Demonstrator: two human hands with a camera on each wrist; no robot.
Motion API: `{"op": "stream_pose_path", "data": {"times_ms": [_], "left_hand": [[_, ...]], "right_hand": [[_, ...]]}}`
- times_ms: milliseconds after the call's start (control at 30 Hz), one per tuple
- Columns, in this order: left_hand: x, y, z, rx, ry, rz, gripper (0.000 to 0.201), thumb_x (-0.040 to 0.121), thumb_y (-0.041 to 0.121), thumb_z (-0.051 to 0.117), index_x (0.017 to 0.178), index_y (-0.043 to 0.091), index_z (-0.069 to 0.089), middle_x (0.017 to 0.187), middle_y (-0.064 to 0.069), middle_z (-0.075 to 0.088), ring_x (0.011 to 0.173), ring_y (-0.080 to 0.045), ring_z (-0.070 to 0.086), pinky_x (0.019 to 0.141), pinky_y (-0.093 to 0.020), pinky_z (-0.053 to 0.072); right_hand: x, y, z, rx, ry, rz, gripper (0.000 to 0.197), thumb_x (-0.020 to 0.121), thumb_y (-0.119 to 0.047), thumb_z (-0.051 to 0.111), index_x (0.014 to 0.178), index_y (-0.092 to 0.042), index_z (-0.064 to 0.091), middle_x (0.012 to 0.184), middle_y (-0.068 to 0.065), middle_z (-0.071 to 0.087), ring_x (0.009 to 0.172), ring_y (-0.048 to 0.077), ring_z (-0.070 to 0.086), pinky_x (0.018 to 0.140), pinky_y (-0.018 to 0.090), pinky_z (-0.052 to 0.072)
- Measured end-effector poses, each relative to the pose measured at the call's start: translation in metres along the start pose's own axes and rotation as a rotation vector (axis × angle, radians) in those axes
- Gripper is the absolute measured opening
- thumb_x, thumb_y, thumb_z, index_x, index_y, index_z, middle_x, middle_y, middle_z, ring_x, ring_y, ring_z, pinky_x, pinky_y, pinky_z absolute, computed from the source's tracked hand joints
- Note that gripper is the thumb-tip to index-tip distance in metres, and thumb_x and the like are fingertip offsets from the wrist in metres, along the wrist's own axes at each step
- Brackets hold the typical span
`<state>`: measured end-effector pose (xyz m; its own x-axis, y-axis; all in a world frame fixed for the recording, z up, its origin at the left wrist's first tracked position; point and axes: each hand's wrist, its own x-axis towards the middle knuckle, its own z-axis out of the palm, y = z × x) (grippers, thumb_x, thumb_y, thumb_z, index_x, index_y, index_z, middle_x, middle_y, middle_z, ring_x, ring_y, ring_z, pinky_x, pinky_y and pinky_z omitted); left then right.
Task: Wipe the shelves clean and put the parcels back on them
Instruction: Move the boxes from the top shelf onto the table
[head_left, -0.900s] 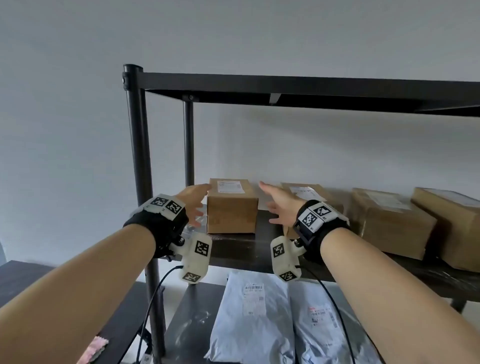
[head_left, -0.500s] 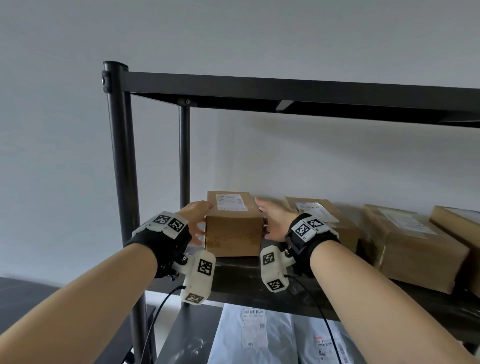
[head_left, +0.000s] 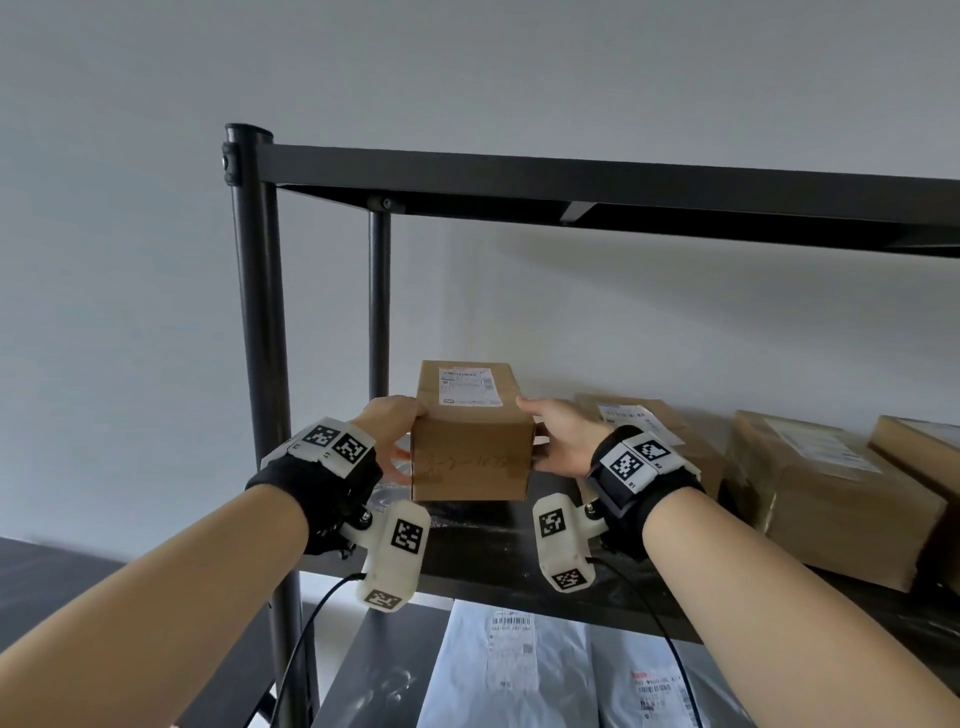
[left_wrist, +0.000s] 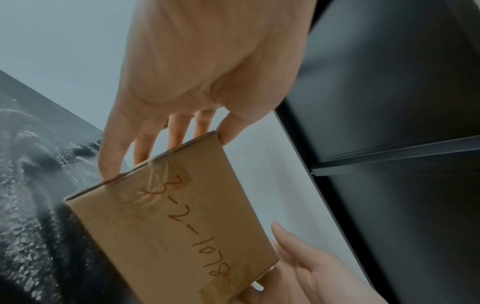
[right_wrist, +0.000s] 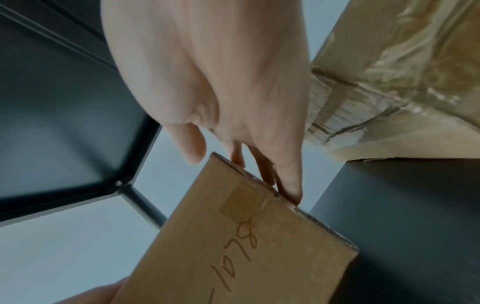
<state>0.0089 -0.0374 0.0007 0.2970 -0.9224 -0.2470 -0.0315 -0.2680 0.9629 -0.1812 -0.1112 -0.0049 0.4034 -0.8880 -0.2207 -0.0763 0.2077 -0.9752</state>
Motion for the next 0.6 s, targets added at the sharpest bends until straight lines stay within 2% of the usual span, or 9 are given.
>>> {"op": "stream_pose_path", "data": {"times_ms": [100, 167, 267, 333, 367, 500, 600], "left_hand": [[-0.021, -0.002, 0.001, 0.006, 0.005, 0.101, 0.02, 0.095, 0.022, 0.048, 0.115, 0.019, 0.05, 0.115, -0.006, 0.048, 0.101, -0.027, 0.05, 0.08, -0.047, 0.051], [-0.039, -0.001, 0.0, -0.036, 0.02, 0.124, 0.021, 0.095, 0.022, 0.049, 0.116, 0.019, 0.053, 0.117, -0.006, 0.053, 0.101, -0.029, 0.054, 0.077, -0.048, 0.053], [-0.069, -0.001, 0.001, -0.104, 0.029, 0.141, 0.023, 0.095, 0.018, 0.052, 0.119, 0.02, 0.052, 0.111, -0.005, 0.055, 0.092, -0.027, 0.056, 0.053, -0.039, 0.054], [-0.087, -0.004, 0.003, -0.126, 0.03, 0.166, 0.031, 0.095, 0.019, 0.054, 0.126, 0.02, 0.05, 0.115, -0.005, 0.055, 0.097, -0.029, 0.057, 0.047, -0.035, 0.053], [-0.097, -0.007, 0.003, -0.134, 0.036, 0.178, 0.034, 0.094, 0.019, 0.055, 0.128, 0.02, 0.049, 0.118, -0.005, 0.056, 0.101, -0.03, 0.057, 0.05, -0.037, 0.053], [-0.124, -0.021, 0.002, -0.143, 0.049, 0.22, 0.038, 0.091, 0.021, 0.061, 0.128, 0.02, 0.051, 0.121, -0.006, 0.058, 0.105, -0.03, 0.059, 0.079, -0.05, 0.055], [-0.143, -0.033, -0.002, -0.122, 0.059, 0.261, 0.048, 0.086, 0.024, 0.068, 0.131, 0.02, 0.051, 0.124, -0.005, 0.058, 0.106, -0.027, 0.062, 0.087, -0.05, 0.053]], "right_hand": [[-0.015, 0.001, 0.001, -0.017, 0.007, -0.09, 0.029, 0.102, -0.021, 0.041, 0.127, -0.016, 0.054, 0.107, 0.008, 0.058, 0.1, 0.025, 0.055, 0.07, 0.037, 0.051], [-0.028, 0.001, 0.002, -0.016, -0.012, -0.136, 0.031, 0.101, -0.018, 0.041, 0.129, -0.018, 0.054, 0.11, 0.007, 0.058, 0.103, 0.026, 0.054, 0.075, 0.038, 0.051], [-0.053, 0.002, 0.003, 0.007, -0.026, -0.201, 0.034, 0.1, -0.015, 0.042, 0.133, -0.019, 0.05, 0.111, 0.006, 0.058, 0.101, 0.025, 0.054, 0.077, 0.038, 0.051], [-0.072, 0.005, 0.003, 0.033, -0.04, -0.232, 0.037, 0.1, -0.014, 0.043, 0.136, -0.021, 0.047, 0.119, 0.006, 0.057, 0.103, 0.024, 0.054, 0.078, 0.038, 0.051], [-0.083, 0.008, 0.003, 0.043, -0.051, -0.24, 0.039, 0.1, -0.013, 0.043, 0.138, -0.022, 0.046, 0.123, 0.006, 0.056, 0.104, 0.024, 0.054, 0.081, 0.04, 0.051], [-0.116, 0.016, 0.004, 0.07, -0.064, -0.266, 0.046, 0.099, -0.011, 0.045, 0.142, -0.026, 0.041, 0.122, 0.004, 0.057, 0.108, 0.025, 0.054, 0.098, 0.049, 0.046], [-0.138, 0.026, 0.008, 0.054, -0.045, -0.283, 0.048, 0.097, -0.01, 0.048, 0.142, -0.026, 0.041, 0.121, 0.003, 0.061, 0.105, 0.025, 0.057, 0.095, 0.046, 0.048]]}}
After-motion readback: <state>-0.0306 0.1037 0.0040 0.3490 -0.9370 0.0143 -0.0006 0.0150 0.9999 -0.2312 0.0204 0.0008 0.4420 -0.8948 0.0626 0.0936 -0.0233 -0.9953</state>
